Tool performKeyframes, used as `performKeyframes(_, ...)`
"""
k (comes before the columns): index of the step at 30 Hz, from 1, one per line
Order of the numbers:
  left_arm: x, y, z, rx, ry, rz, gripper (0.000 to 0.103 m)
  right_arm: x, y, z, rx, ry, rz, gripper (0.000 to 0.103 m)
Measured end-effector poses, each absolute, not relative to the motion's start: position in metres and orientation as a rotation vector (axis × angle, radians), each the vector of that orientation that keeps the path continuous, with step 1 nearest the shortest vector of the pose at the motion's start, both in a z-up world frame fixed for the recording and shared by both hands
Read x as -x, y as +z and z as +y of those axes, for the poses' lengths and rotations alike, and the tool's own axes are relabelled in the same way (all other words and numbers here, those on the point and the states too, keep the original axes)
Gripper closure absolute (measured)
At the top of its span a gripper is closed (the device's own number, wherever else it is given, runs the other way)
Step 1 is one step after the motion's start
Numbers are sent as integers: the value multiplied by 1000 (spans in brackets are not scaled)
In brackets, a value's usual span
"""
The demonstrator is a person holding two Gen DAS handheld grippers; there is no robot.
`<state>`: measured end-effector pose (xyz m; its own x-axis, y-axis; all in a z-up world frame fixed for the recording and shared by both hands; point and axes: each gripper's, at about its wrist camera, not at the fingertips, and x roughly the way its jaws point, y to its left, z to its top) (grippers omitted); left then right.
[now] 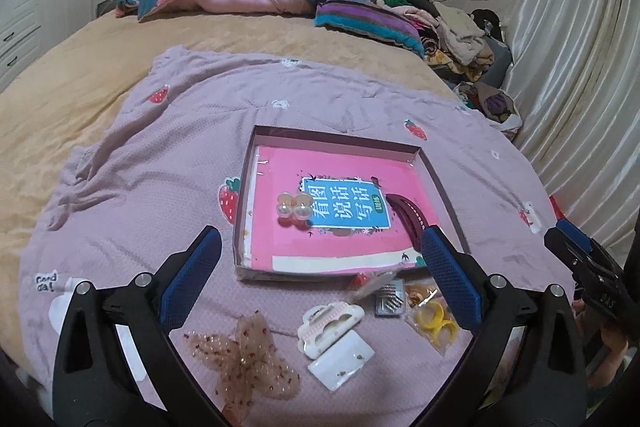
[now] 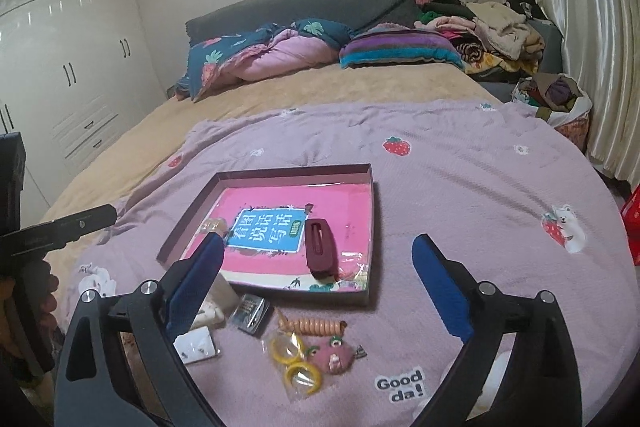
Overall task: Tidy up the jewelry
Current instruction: 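Withdraw both open tools from the tray back toward the jewelry, then grasp the white dotted claw clip with the left tool while the right grasps the bangle bag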
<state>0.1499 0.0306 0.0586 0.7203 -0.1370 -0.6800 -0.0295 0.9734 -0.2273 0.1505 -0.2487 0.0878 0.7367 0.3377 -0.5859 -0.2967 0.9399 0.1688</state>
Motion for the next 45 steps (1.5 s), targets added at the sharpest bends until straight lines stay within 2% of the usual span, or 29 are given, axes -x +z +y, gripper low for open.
performKeyframes(24,-92,27,28,235,-73,804,10,-84,79,-268,-2,324,661,6)
performKeyframes(45,-86,-27,-14,114,-160,921,10,-65,18,-255,64,362,800,6)
